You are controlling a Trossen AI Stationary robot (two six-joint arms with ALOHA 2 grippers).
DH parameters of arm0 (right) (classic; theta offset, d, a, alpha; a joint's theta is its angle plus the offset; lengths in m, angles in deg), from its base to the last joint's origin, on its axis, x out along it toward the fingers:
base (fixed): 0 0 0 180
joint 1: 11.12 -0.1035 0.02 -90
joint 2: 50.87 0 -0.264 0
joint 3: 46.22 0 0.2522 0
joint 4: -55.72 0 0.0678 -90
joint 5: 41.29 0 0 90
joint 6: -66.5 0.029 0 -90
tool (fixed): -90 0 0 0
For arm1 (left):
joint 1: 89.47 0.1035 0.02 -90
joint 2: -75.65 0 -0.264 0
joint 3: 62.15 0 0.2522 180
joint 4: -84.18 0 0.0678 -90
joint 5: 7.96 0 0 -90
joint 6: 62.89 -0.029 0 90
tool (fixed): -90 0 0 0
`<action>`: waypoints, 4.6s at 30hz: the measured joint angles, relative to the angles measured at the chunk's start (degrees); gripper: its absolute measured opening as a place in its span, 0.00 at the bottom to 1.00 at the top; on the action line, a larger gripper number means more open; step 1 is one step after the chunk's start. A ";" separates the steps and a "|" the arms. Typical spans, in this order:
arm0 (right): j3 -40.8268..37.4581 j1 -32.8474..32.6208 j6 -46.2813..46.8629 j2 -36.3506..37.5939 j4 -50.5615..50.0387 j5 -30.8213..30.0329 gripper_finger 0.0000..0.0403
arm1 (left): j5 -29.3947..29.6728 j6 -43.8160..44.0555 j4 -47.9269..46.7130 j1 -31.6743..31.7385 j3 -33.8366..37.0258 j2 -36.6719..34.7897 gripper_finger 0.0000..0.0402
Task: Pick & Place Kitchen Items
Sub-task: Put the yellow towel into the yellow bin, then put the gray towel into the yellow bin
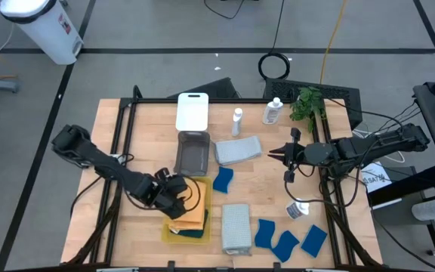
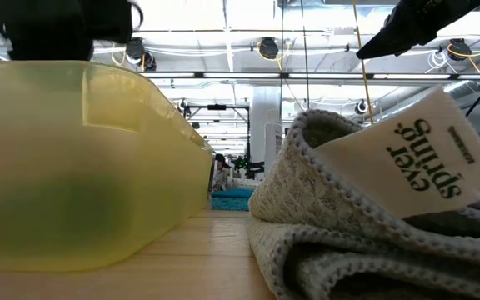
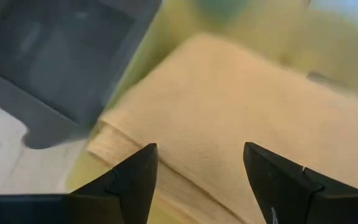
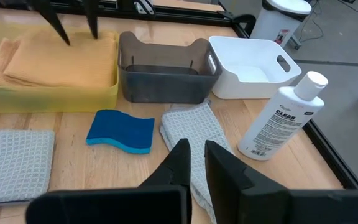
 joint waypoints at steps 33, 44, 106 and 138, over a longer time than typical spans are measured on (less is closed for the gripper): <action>0.00 0.00 0.39 0.00 -0.15 0.00 0.04 | -9.18 -7.92 11.07 1.81 1.40 -2.49 0.61; 0.00 0.01 0.41 0.01 -0.25 0.00 0.04 | -14.77 -8.99 14.00 2.79 2.45 5.68 0.61; -7.34 0.02 -9.10 -0.07 14.65 -0.20 0.04 | -21.49 -54.26 31.83 27.85 39.27 -77.50 0.61; -7.45 5.85 -12.26 -0.07 22.82 -0.04 0.04 | -22.12 -41.75 43.32 31.16 55.25 -82.67 0.61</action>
